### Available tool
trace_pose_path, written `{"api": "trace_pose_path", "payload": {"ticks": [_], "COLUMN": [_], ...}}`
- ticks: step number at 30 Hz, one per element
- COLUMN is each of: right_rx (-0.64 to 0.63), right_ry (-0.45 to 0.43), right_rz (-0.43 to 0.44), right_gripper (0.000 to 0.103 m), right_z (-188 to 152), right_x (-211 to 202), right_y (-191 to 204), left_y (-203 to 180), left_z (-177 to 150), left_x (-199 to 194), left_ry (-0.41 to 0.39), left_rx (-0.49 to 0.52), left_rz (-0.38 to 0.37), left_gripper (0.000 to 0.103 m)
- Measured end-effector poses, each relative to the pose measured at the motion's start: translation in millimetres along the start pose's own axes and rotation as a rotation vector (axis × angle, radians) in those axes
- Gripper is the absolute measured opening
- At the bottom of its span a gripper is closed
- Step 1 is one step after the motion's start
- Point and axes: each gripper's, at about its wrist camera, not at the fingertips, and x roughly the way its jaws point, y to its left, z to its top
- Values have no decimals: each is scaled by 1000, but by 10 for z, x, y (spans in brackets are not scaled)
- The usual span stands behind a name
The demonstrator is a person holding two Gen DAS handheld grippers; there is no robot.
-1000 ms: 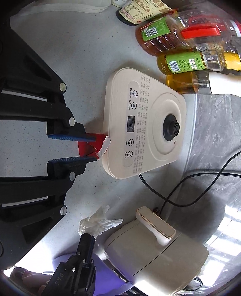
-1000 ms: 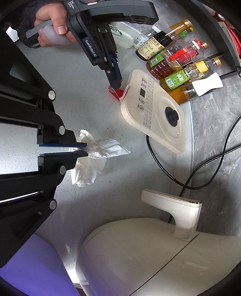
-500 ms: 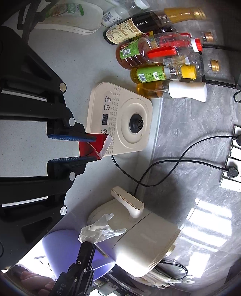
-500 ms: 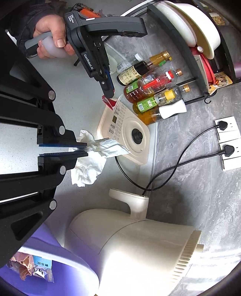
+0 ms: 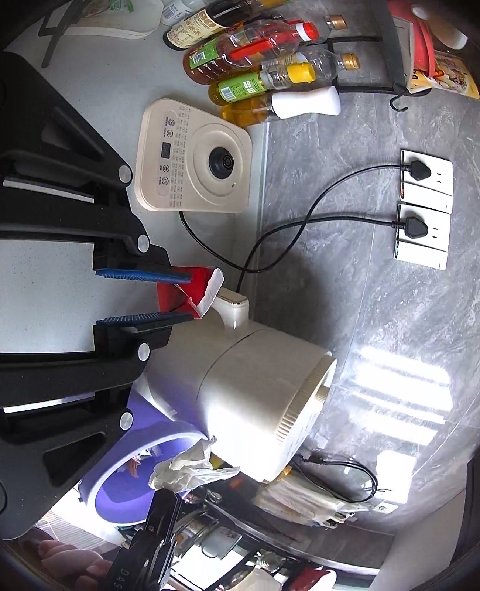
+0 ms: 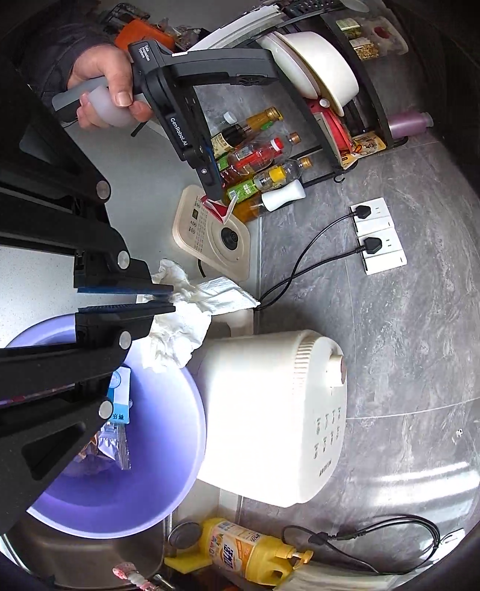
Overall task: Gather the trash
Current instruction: 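Carry both items over the bucket and open both tools to drop them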
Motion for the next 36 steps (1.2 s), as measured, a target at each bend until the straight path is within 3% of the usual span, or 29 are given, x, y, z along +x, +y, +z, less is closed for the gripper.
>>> {"api": "trace_pose_path", "payload": {"ticks": [5, 8, 9, 10, 11, 19, 31, 33, 34, 35, 36], "right_rx": [46, 78, 89, 100, 112, 190, 207, 207, 206, 207, 209], "right_ry": [-14, -35, -44, -60, -81, -114, -115, -109, -107, -105, -103], "right_rz": [-54, -79, -86, -106, -129, -160, -116, -99, -88, -75, -59], "right_gripper": [6, 11, 32, 61, 66, 65, 65, 65, 66, 66, 66], "right_z": [-151, -259, -289, -314, -338, -457, -682, -718, -737, -754, -768], "right_x": [-293, -455, -510, -566, -636, -914, -1169, -1197, -1208, -1214, -1215], "right_y": [-390, -601, -674, -743, -817, -1388, -1985, -2088, -2135, -2184, -2233], "left_y": [-444, -700, -784, -859, -935, -1481, -2276, -2359, -2384, -2399, -2397], "left_z": [71, 92, 93, 95, 99, 101, -71, -105, -121, -140, -149], "left_x": [21, 33, 33, 38, 37, 65, 254, 260, 254, 238, 226], "left_ry": [-19, -27, -28, -29, -31, -35, -4, -10, -19, -34, -33], "left_rx": [40, 57, 65, 72, 80, 125, 158, 134, 121, 106, 91], "left_rz": [-59, -88, -96, -104, -113, -141, -140, -147, -130, -100, -72], "left_gripper": [15, 15, 15, 15, 15, 15, 16, 30, 58, 70, 70]}}
